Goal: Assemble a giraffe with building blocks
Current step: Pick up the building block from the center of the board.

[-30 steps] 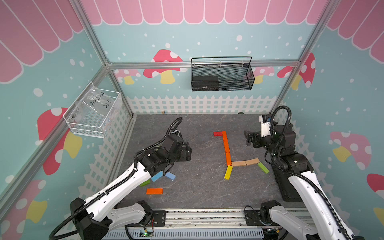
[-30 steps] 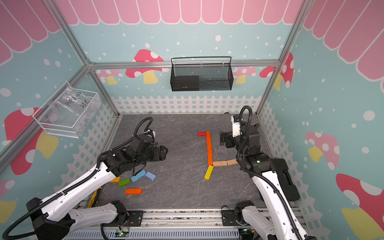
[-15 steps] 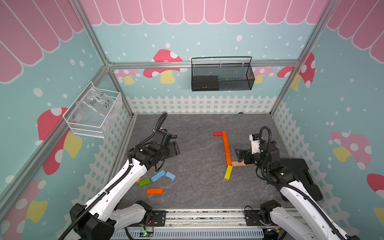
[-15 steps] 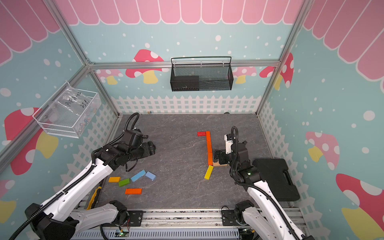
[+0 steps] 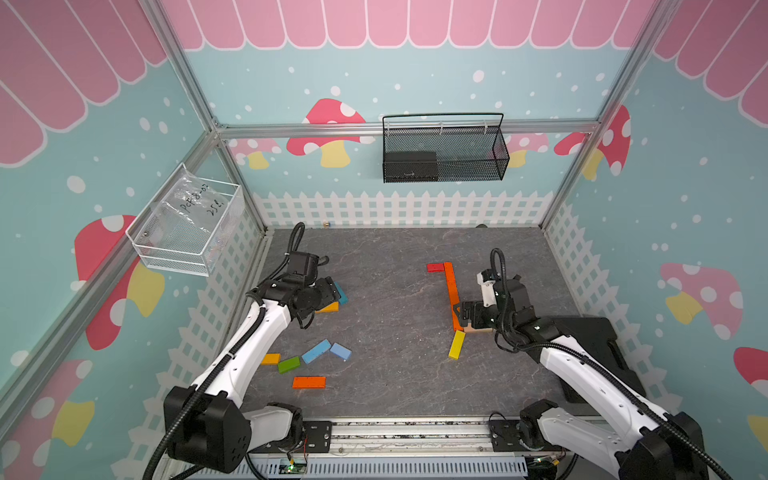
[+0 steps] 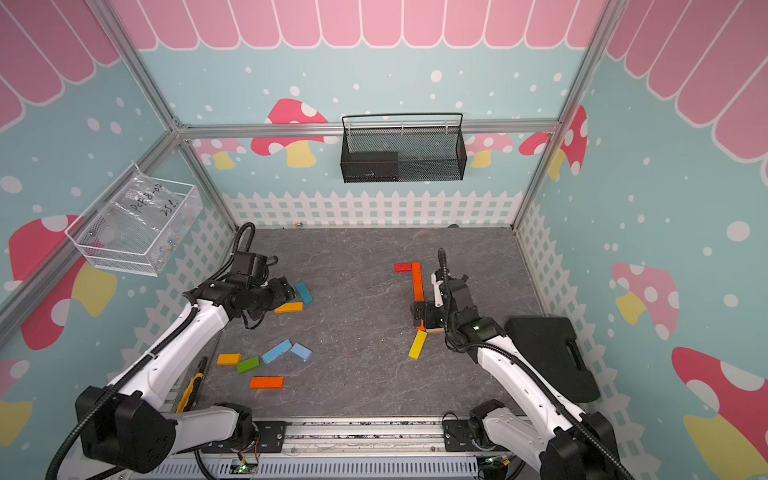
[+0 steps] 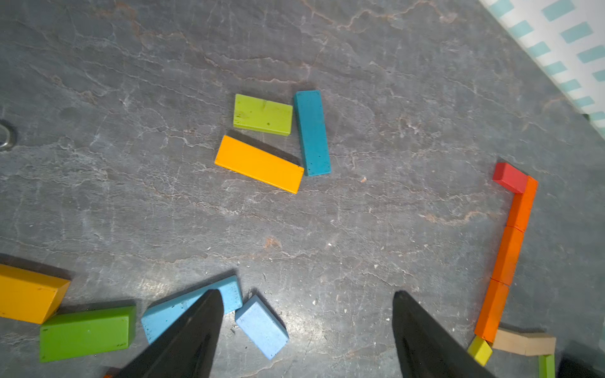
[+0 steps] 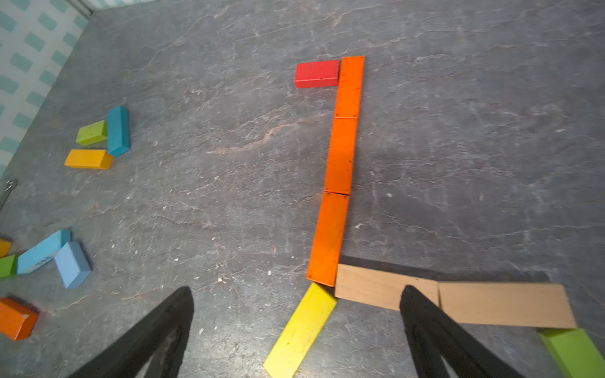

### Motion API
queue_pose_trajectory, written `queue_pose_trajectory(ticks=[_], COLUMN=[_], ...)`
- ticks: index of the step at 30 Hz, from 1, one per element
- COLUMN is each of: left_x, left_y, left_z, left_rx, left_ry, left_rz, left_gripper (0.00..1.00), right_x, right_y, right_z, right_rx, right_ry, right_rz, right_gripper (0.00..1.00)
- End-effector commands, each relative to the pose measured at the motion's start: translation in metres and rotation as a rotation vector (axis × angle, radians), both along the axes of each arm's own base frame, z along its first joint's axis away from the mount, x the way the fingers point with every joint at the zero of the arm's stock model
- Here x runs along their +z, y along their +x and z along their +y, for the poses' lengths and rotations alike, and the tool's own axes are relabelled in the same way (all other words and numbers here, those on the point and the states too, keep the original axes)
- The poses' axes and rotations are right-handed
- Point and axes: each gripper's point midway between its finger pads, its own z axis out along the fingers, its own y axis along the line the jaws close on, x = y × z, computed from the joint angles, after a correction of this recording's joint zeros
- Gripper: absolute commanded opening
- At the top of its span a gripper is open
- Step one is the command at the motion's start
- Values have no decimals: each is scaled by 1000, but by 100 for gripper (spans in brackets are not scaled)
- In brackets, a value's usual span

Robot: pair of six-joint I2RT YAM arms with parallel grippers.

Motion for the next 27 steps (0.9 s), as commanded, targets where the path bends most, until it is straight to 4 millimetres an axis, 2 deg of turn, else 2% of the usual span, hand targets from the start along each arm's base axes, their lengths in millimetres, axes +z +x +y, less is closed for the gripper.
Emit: queue_pose_trajectory(ticks=[1,6,12,19,27], left_x=[-18,-31,-50,-76,-103], left_y=[6,23,59,91,93], left_z=[11,32,37,43,52], left_rx=[39,70,32,-2,-69], left_ry=[-15,69,135,177,167], left_rz=[51,82,170,248,360], left_gripper=[82,81,76,72,76], right_x=[16,7,4,15,21], right_y=[6,2,-2,1,1], right_z=[22,52,74,78,77], right_rx=[28,103,172,205,213], right_ry=[35,20,21,-3,-14], right_rz=[-43,-37,-45,-92,-120], right_gripper=[100,100,100,100,100])
